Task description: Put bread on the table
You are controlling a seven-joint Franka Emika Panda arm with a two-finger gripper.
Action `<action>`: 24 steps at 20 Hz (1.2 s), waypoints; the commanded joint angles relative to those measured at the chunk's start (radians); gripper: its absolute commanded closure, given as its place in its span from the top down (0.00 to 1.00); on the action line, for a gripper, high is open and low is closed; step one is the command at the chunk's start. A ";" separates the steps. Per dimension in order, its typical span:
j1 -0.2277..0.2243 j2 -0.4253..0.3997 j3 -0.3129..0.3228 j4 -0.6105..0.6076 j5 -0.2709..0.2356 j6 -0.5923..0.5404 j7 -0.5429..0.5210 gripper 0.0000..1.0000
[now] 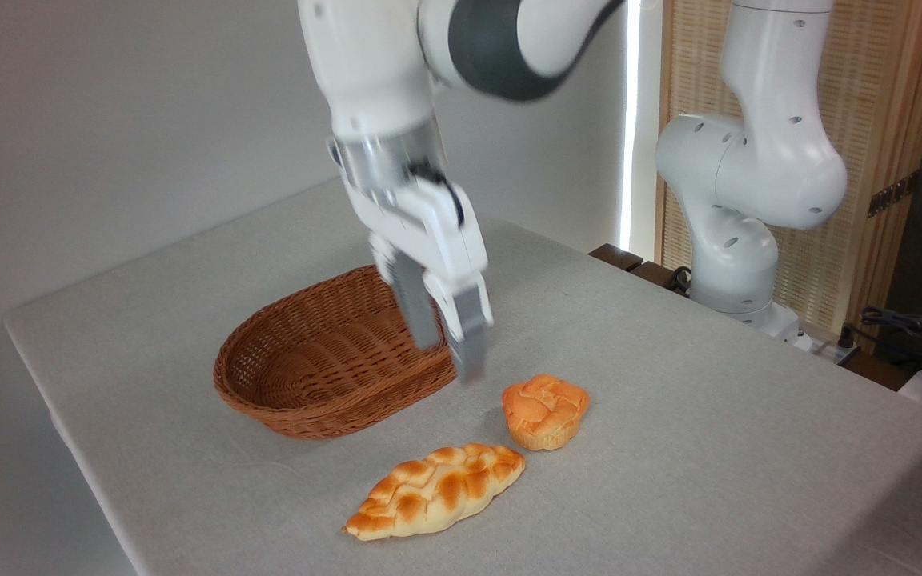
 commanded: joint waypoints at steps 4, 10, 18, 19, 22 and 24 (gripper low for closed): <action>0.054 0.025 0.000 0.299 -0.172 -0.202 -0.071 1.00; 0.100 0.145 -0.048 0.464 -0.177 -0.274 -0.076 1.00; 0.102 0.171 -0.114 0.456 -0.119 -0.274 -0.116 1.00; 0.102 0.170 -0.114 0.453 -0.093 -0.276 -0.116 1.00; 0.100 0.171 -0.115 0.448 -0.074 -0.280 -0.111 1.00; 0.100 0.170 -0.114 0.448 -0.072 -0.279 -0.110 1.00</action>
